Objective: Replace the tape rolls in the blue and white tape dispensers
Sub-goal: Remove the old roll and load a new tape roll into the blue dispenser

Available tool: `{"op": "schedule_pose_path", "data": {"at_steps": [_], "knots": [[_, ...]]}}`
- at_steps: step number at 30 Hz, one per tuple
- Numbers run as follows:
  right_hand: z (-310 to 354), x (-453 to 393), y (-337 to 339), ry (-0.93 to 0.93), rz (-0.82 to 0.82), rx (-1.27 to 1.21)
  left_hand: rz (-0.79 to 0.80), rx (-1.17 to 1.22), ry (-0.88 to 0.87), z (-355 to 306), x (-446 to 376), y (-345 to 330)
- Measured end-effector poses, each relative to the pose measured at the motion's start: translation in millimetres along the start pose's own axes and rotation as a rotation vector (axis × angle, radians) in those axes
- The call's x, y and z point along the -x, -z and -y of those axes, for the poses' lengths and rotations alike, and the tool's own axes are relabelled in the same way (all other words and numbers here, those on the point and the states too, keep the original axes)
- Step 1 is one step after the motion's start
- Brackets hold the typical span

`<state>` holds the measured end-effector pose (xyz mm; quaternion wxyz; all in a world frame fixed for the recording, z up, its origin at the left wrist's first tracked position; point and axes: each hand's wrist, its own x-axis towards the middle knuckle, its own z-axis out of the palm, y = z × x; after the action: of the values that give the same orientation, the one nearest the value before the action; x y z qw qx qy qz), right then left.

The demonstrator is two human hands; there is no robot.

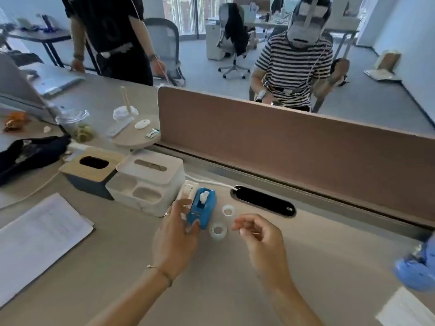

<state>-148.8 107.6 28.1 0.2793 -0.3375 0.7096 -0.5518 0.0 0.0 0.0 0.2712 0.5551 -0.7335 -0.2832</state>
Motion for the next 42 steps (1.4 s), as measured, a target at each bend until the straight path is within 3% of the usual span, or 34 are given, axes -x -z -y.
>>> {"op": "schedule_pose_path", "data": {"at_steps": [4,8,14,22,29,35,42], "knots": [[-34,-40,-42,0.164,-0.024,0.203,-0.071,-0.168,-0.010,33,-14,-20],[-56,-81,-69,0.290,-0.008,0.429,-0.108,-0.192,-0.076,52,-23,-45],[-74,-134,-95,0.280,0.134,0.828,-0.218,-0.227,-0.167,75,-26,-56],[-63,-115,-101,0.319,0.105,0.853,-0.171,-0.221,-0.247,79,-39,-47],[-56,-102,-89,0.356,0.113,0.785,-0.053,0.160,-0.125,88,-48,-29],[-50,-66,-51,0.365,0.177,0.551,0.097,0.148,-0.287,69,-46,-4],[-52,-23,4,0.380,0.229,0.511,0.353,0.254,-0.429,40,-30,-2]]}}
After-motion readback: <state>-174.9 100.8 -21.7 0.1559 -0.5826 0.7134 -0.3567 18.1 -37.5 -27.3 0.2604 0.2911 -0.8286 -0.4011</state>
